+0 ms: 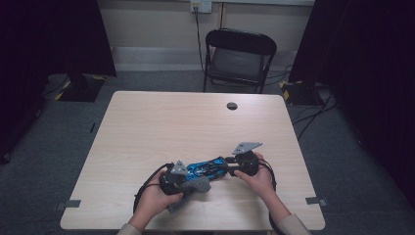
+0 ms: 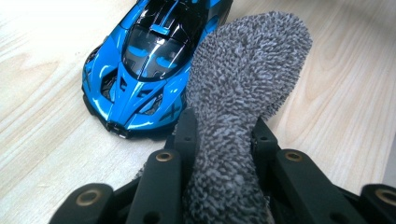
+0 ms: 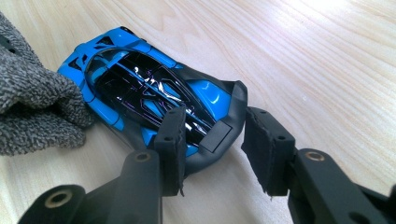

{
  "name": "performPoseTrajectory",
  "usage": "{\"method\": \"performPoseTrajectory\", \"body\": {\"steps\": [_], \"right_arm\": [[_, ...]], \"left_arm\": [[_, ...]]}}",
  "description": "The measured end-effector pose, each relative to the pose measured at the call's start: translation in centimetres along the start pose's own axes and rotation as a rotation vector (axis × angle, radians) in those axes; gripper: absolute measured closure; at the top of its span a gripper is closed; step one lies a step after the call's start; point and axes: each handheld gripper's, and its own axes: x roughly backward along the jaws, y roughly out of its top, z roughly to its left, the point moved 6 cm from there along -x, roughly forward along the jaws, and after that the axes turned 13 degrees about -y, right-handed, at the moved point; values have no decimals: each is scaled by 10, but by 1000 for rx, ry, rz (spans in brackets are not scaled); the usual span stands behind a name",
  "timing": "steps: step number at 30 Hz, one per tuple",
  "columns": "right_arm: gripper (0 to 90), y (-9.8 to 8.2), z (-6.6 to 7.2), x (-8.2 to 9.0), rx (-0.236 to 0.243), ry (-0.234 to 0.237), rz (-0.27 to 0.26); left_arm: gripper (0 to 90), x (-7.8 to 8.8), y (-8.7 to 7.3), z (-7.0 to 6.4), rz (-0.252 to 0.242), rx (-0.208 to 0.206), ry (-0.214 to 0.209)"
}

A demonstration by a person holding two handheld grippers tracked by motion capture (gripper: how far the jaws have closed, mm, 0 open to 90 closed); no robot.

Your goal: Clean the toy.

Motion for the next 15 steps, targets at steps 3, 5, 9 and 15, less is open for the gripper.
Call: {"method": "performPoseTrajectory", "body": {"steps": [3,5,9,15], "right_arm": [[592,0,0,0,0,1,-4],[592,0,0,0,2,0,-3],[592,0,1,0,-1,2,-2],[592,0,1,-1,2,4,-3]], "left_arm": [[715,1,-2,1,-4,4,0],[716,2,-4,1,0,7,0],[716,5,-6,1,3,5,2],[716,10,-11,3,3,9,5]]}}
